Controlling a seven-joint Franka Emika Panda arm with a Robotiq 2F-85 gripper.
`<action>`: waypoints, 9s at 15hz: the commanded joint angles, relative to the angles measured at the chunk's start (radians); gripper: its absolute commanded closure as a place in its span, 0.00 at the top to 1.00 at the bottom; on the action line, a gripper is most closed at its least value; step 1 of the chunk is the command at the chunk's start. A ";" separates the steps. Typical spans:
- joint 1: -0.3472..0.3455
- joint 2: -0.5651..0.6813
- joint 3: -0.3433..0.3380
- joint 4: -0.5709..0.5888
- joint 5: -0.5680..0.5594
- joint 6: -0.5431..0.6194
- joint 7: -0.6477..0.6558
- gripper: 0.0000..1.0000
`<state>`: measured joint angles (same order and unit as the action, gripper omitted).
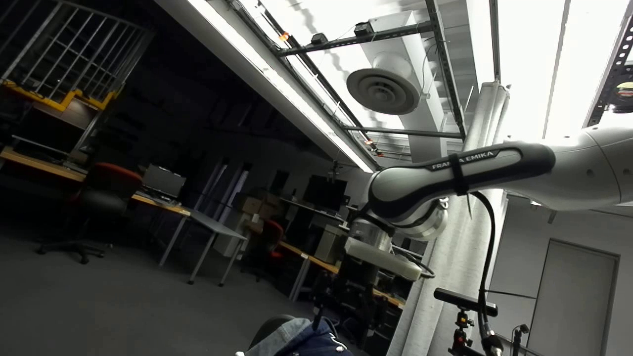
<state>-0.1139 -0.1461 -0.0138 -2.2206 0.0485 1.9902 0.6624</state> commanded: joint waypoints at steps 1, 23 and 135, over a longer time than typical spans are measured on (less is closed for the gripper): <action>0.000 0.088 -0.005 0.042 0.005 0.065 0.174 1.00; 0.056 0.486 -0.131 0.214 -0.084 0.218 0.482 1.00; 0.267 0.375 -0.084 0.215 -0.820 0.876 1.108 0.73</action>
<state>0.1464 0.2175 -0.0802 -2.0230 -0.7339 2.8528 1.7393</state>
